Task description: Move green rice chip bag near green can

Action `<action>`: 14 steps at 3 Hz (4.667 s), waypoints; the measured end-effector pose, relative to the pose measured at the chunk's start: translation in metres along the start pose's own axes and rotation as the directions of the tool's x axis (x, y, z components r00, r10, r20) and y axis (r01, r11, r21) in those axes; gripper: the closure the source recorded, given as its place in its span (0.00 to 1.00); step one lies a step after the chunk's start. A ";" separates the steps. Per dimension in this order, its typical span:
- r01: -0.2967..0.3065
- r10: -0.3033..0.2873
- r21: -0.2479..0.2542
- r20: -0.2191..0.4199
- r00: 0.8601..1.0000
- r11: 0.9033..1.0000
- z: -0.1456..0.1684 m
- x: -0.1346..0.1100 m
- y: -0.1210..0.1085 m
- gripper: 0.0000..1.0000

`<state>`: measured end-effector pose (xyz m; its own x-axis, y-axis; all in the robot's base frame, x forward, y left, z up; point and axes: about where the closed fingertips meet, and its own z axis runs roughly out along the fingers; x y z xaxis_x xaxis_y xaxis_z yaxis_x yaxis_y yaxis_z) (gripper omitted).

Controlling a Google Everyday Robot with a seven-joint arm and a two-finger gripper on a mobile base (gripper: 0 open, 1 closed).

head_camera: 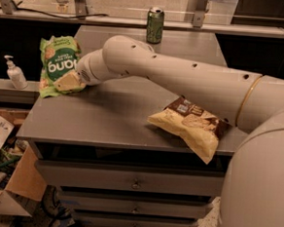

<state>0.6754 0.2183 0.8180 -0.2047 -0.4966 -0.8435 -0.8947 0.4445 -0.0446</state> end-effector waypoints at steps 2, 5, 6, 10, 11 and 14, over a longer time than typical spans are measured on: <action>0.000 0.000 0.000 0.000 1.000 1.000 -0.003 -0.005 0.000 1.00; -0.002 -0.003 0.104 0.042 0.999 0.995 -0.061 -0.009 -0.014 1.00; 0.010 -0.022 0.187 0.063 0.998 0.982 -0.110 -0.013 -0.027 1.00; -0.063 0.074 0.337 -0.020 0.997 0.939 -0.144 0.041 -0.111 1.00; -0.093 0.117 0.431 -0.030 0.993 0.897 -0.174 0.062 -0.152 1.00; -0.126 0.187 0.627 -0.032 0.982 0.769 -0.248 0.092 -0.224 1.00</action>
Offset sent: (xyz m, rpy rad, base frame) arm -0.0172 -0.0751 0.0547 0.0220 -0.1048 -0.1301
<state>0.7588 -0.1120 0.8828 -0.3809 -0.4286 -0.8193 -0.4135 0.8715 -0.2636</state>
